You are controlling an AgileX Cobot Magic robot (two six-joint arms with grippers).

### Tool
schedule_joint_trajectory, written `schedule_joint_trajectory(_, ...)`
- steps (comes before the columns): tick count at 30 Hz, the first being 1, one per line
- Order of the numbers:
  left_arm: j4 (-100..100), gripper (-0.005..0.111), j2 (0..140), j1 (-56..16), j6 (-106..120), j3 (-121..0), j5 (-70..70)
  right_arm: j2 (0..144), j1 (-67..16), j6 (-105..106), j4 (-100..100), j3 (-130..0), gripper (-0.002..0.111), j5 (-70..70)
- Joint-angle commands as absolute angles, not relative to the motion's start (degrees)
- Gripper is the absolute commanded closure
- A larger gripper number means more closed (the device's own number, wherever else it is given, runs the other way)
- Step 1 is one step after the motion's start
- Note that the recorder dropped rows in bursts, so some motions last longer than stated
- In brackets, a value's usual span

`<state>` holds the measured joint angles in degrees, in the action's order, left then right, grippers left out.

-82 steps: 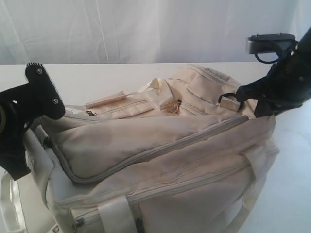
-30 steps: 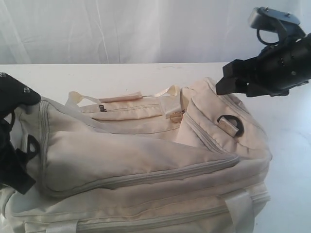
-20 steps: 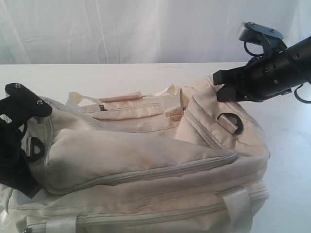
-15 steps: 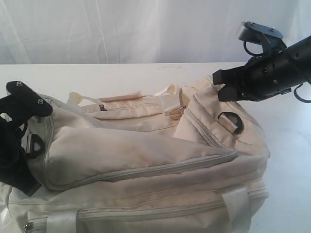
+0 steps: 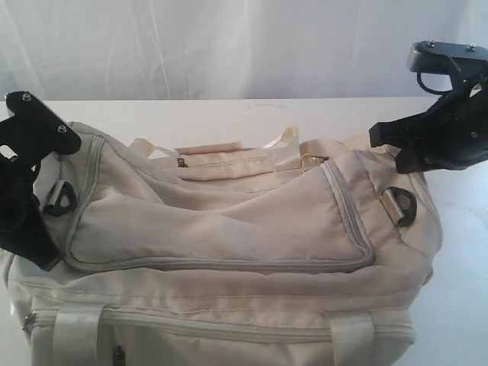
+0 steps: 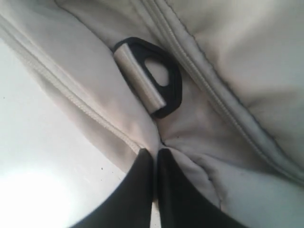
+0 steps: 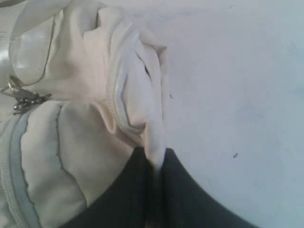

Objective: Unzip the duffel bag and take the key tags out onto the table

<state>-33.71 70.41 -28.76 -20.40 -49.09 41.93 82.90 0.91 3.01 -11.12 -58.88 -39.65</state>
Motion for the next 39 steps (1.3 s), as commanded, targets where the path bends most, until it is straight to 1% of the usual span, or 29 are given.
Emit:
schedule_joint_trajectory(1, -35.8, 0.107, 70.3, -28.7, -21.1, -49.8, 42.2, 81.5, 1.1, 1.9, -7.8, -57.1, 0.108, -40.9)
schedule_joint_trajectory(5, -35.8, 0.107, 70.2, -28.7, -22.4, -49.8, 41.7, 81.4, 1.1, 2.7, -8.3, -56.6, 0.108, -41.0)
schedule_joint_trajectory(7, -35.8, 0.106, 69.6, -28.7, -22.9, -49.8, 41.5, 81.1, 1.1, 2.7, -8.6, -56.9, 0.103, -40.5)
schedule_joint_trajectory(8, -35.4, 0.104, 69.4, -28.7, -22.9, -50.0, 41.5, 80.9, 1.1, 2.8, -8.7, -57.2, 0.098, -40.4)
schedule_joint_trajectory(10, -34.0, 0.095, 68.6, -28.7, -22.9, -50.9, 41.9, 80.6, 1.1, 2.8, -9.2, -58.3, 0.083, -40.2)
schedule_joint_trajectory(14, -31.3, 0.069, 67.3, -28.7, -22.9, -53.3, 45.2, 79.3, 1.1, 2.8, -11.0, -61.4, 0.050, -38.1)
schedule_joint_trajectory(16, -30.9, 0.058, 66.5, -28.7, -22.9, -53.9, 46.0, 78.2, 0.6, 4.9, -13.8, -62.6, 0.043, -35.8)
schedule_joint_trajectory(18, -29.8, 0.053, 65.8, -28.7, -22.9, -54.1, 46.0, 77.6, -0.6, 10.8, -18.4, -63.5, 0.043, -32.9)
schedule_joint_trajectory(23, -25.7, 0.052, 64.4, -28.7, -22.1, -54.9, 45.7, 80.8, -6.7, 26.1, -33.4, -66.1, 0.043, -29.3)
schedule_joint_trajectory(27, -25.6, 0.052, 64.0, -28.7, -22.1, -55.4, 47.1, 87.9, -10.2, 26.6, -34.0, -69.1, 0.046, -29.0)
schedule_joint_trajectory(32, -25.2, 0.052, 64.0, -28.7, -22.1, -55.4, 47.2, 97.9, -10.3, 21.8, -31.1, -73.1, 0.047, -30.1)
schedule_joint_trajectory(39, -24.0, 0.052, 64.0, -28.7, -21.4, -55.4, 46.6, 104.6, -10.3, 18.3, -29.8, -76.2, 0.047, -33.5)
